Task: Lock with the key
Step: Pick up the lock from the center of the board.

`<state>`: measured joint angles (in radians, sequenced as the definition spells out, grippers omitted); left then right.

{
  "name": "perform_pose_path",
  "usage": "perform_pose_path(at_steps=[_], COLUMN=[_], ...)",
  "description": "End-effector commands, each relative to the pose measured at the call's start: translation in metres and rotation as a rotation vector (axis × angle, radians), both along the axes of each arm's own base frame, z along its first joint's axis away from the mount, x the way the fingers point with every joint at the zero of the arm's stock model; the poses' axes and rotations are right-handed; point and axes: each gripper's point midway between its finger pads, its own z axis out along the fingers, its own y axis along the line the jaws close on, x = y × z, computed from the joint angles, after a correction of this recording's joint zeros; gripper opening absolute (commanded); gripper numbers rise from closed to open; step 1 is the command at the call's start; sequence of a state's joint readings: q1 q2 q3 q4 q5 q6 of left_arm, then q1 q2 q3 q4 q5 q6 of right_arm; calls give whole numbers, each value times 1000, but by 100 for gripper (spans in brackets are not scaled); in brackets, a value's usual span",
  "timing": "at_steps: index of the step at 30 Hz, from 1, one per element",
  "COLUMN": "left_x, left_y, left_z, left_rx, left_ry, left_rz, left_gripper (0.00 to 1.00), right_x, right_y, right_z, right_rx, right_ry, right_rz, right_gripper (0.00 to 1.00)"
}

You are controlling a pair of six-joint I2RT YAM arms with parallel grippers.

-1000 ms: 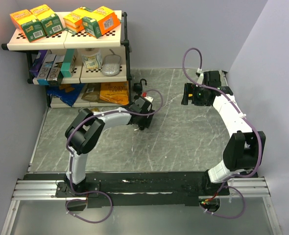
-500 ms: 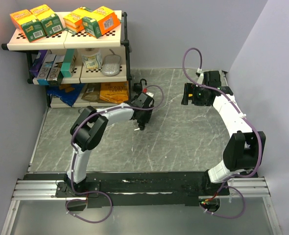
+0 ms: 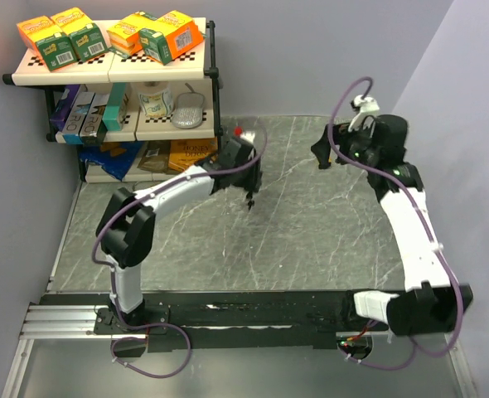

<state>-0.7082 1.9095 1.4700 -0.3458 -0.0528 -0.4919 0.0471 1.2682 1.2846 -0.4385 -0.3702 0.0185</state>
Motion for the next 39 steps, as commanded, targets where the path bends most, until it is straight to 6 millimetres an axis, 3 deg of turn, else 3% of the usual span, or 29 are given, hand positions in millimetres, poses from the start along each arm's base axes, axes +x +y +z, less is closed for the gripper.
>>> perform_pose_path(at_steps=[1,7,11,12,22,28,39], left_x=[29,33,30,28,19,16,-1], left_y=[-41,-53,-62,-64,-80,-86,-102], left_z=[176,253,277,284,303,311,318], left_rx=[-377,-569,-679,-704,-844,-889,-975], left_ry=[-258,-330,-300,-296,-229,-211,-158], left_rz=[30,64,73,72,72,72,-8], left_gripper=[1,2,2,2,4,4,3], right_x=[-17,-37,-42,-38,-20,-20,9], right_y=[23,35,48,48,70,86,75], right_z=[70,61,50,58,83,98,80], right_rx=[39,134,132,139,210,223,131], right_ry=[-231,-170,-205,-242,-386,-462,-457], right_rz=[173,201,227,201,122,115,-47], right_gripper=[100,100,100,100,99,98,83])
